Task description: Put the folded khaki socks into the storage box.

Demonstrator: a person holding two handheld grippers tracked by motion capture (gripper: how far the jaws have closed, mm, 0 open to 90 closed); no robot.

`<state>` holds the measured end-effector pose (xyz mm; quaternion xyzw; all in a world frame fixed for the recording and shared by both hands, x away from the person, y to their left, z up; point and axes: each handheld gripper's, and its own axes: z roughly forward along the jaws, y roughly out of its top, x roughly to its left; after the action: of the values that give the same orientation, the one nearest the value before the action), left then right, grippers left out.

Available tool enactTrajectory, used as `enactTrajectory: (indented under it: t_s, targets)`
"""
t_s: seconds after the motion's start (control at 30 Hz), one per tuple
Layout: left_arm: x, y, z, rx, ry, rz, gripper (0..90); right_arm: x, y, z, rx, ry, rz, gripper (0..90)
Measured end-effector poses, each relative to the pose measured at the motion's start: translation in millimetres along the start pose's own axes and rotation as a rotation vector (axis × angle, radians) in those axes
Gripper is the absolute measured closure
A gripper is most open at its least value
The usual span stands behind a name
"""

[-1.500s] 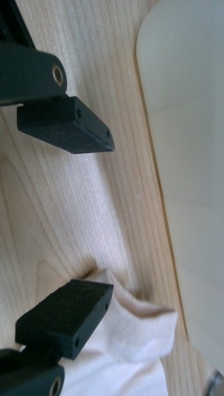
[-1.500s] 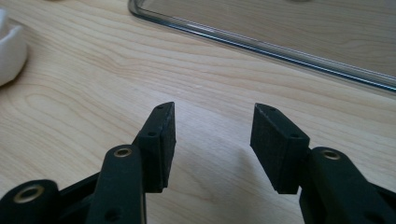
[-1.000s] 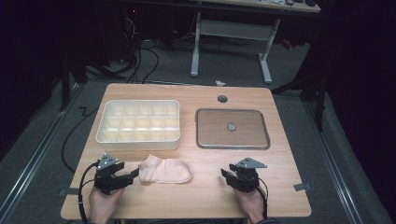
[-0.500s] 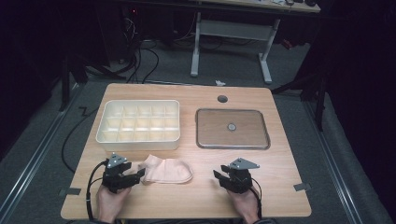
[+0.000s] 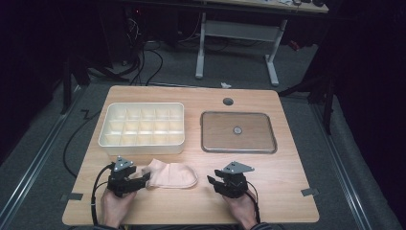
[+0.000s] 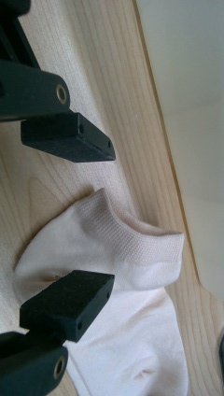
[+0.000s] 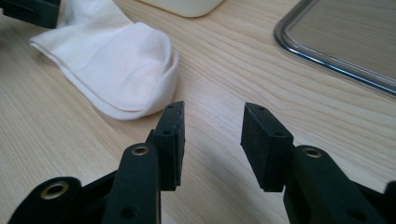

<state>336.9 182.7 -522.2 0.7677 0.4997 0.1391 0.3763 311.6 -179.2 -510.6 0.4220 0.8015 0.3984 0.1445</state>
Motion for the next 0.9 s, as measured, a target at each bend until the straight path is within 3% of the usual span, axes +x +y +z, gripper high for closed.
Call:
enactTrajectory:
  t_s: [0.43,0.67,0.9]
  targets:
    - [-4.1,-1.2,5.8,0.015,0.014,0.011,39.5,23.3,13.4,23.5,0.01,0.06,-0.044,59.1]
    - [-5.4,-1.7,7.4,0.02,0.022,0.023,45.6,26.5,18.1,39.9,0.039,0.056,-0.039,62.3]
    - [-8.9,-1.1,8.5,0.028,0.035,0.068,53.2,24.6,18.2,49.0,0.059,0.057,-0.034,67.4]
